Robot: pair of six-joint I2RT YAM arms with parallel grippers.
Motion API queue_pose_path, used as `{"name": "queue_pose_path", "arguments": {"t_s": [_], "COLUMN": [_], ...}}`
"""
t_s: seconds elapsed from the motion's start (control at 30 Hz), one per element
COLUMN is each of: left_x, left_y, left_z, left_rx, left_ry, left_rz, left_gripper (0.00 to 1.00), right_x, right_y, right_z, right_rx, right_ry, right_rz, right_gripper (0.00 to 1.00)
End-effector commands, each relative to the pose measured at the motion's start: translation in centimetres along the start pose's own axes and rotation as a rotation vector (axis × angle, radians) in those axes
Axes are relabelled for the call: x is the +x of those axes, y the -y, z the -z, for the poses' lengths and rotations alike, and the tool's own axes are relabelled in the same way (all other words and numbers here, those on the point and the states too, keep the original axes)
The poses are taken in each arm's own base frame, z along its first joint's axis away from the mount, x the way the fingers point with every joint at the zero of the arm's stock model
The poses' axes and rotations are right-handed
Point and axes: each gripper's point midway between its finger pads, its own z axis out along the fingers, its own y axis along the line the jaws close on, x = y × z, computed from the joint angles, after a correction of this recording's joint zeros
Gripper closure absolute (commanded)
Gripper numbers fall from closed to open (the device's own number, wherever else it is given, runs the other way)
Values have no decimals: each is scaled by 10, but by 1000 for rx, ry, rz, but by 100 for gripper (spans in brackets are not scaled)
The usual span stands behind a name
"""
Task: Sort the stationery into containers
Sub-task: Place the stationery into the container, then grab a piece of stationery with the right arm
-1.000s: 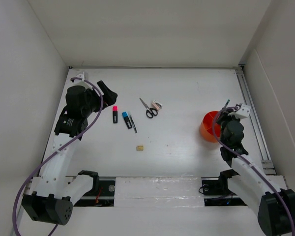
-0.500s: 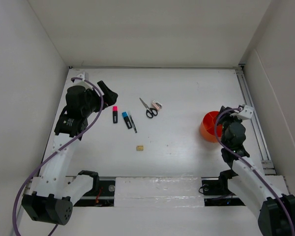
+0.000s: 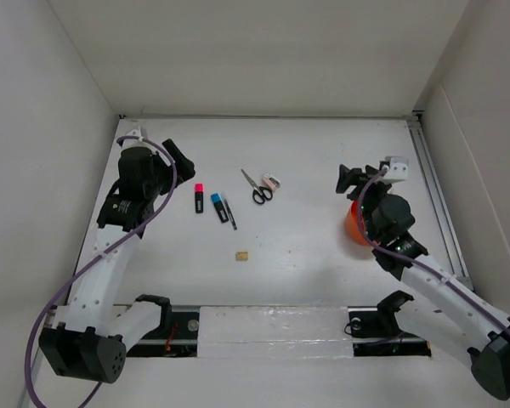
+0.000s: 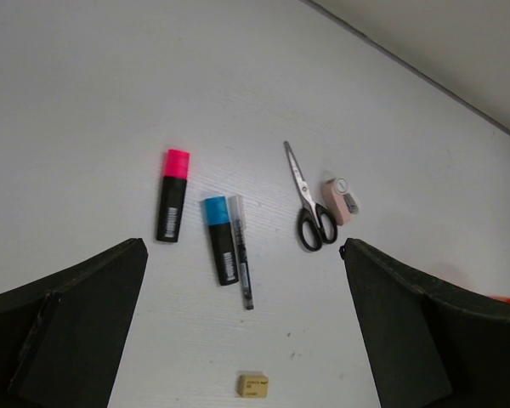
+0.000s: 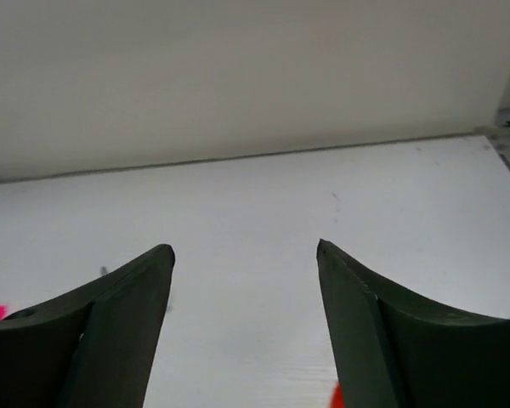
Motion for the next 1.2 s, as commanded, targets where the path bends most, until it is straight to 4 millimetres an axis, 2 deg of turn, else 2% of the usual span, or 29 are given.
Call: {"name": "queue_pose_path", "arguments": {"t_s": [0.0, 0.03, 0.07, 0.1, 0.13, 0.17, 0.2, 0.23, 0.27, 0.3, 0.33, 0.37, 0.4, 0.43, 0.47, 0.5, 0.53, 0.57, 0.6, 0.63, 0.73, 0.77, 0.87, 0.97, 1.0, 1.1, 1.13, 1.17], "left_x": [-9, -11, -13, -15, -20, -22, -22, -22, -24, -23, -24, -24, -26, -23, -23, -23, -21, -20, -20, -20, -17, -18, -17, -17, -17, -16, -18, -17], "left_y": [-27, -33, -39, -55, -59, -64, -73, -77, -79, -82, -88, -91, -93, -97, -100, -100, -101, -100, -98, -95, -88, -86, -82, -79, -79, -78, -77, -76], "left_z": [-5, -7, -3, -3, 1, 1, 5, 7, 7, 9, 12, 14, 15, 17, 16, 16, 13, 13, 11, 9, 3, 2, 0, -1, -1, -1, -2, -2], "left_rx": [-172, -216, -260, -346, -379, -412, -466, -488, -500, -516, -550, -569, -580, -604, -619, -619, -626, -618, -611, -597, -547, -535, -510, -496, -497, -490, -485, -476], "left_ry": [42, 50, 58, 86, 109, 124, 137, 146, 161, 164, 178, 186, 196, 195, 196, 196, 188, 177, 170, 163, 135, 133, 118, 118, 116, 110, 115, 109], "left_rz": [51, 64, 76, 83, 99, 127, 131, 141, 152, 165, 165, 169, 167, 178, 174, 174, 170, 162, 163, 152, 131, 126, 114, 118, 109, 110, 103, 104], "left_gripper": [1, 1, 1, 1, 1, 1, 1, 1, 1, 1, 1, 1, 1, 1, 1, 1, 1, 1, 1, 1, 1, 1, 1, 1, 1, 1, 1, 1], "right_x": [-50, -52, -29, -9, -30, 8, 26, 12, 22, 67, 78, 68, 106, 122, 114, 126, 158, 172, 168, 194, 212, 226, 237, 248, 258, 269, 265, 273], "right_y": [-45, -62, -81, -106, -134, -156, -167, -200, -211, -220, -237, -254, -266, -267, -290, -301, -301, -307, -317, -316, -326, -326, -332, -332, -331, -329, -330, -326], "right_z": [-12, -16, -28, -25, -33, -43, -43, -46, -51, -55, -55, -65, -67, -66, -69, -66, -69, -61, -66, -65, -60, -56, -51, -52, -45, -43, -46, -44], "right_rx": [-97, -145, -172, -231, -274, -283, -272, -318, -320, -311, -361, -384, -392, -385, -432, -451, -436, -450, -464, -460, -492, -503, -516, -512, -514, -507, -500, -494], "right_ry": [30, 1, -86, -186, -181, -281, -345, -335, -368, -486, -532, -523, -596, -656, -650, -678, -734, -775, -771, -815, -854, -883, -904, -917, -939, -958, -945, -963], "right_rz": [-3, 7, 11, 42, 32, 76, 115, 105, 106, 124, 114, 88, 120, 140, 121, 134, 171, 194, 184, 208, 214, 220, 229, 237, 254, 266, 266, 277], "right_gripper": [25, 21, 0, 0, 0, 0, 0, 1, 3, 10, 15, 21, 34, 38, 43, 48, 55, 55, 56, 56, 56, 56, 56, 56, 56, 58, 58, 58]}}
